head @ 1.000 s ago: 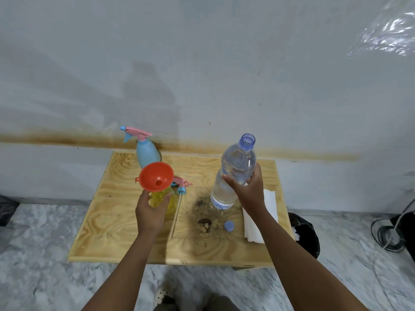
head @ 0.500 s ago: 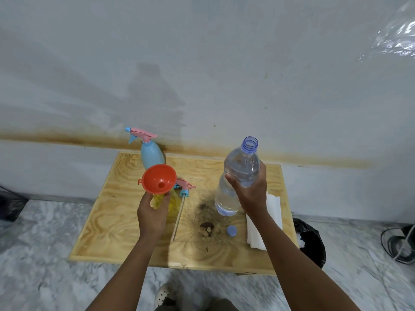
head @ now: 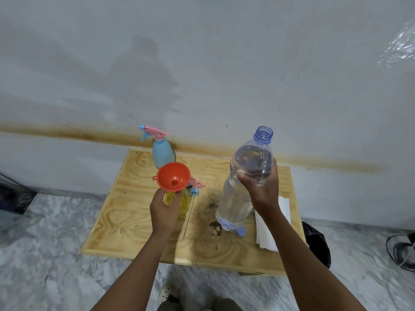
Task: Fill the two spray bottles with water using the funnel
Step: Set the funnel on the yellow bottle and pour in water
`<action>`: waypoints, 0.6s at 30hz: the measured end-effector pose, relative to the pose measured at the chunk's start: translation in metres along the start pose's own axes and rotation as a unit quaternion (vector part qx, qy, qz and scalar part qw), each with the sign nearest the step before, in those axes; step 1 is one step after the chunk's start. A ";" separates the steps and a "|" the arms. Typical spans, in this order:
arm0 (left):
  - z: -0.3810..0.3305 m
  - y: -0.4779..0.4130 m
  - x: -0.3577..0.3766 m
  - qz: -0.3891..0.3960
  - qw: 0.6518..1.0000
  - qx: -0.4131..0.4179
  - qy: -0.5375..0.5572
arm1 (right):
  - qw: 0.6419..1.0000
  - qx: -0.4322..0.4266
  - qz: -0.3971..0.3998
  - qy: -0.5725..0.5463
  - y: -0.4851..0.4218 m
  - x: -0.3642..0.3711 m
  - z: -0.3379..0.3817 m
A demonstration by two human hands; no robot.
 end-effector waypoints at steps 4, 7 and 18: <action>0.000 -0.001 -0.002 0.004 1.000 0.020 -0.012 | 1.000 0.014 0.028 0.002 0.003 0.011 0.002; 0.001 -0.004 -0.003 0.012 1.000 0.022 -0.016 | 0.997 0.029 0.069 -0.002 0.003 0.020 0.006; -0.006 -0.003 -0.011 0.029 0.999 0.021 -0.011 | 0.969 0.105 0.224 0.017 0.013 0.046 0.014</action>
Point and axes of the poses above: each hand's wrist, its own y-axis away from the middle knuckle, its own x-axis out of the palm, z = x × y, the point moved 5 cm from there along -y, towards the middle knuckle, and after that the axes turned 8 degrees about -x, right-handed, at the moved point
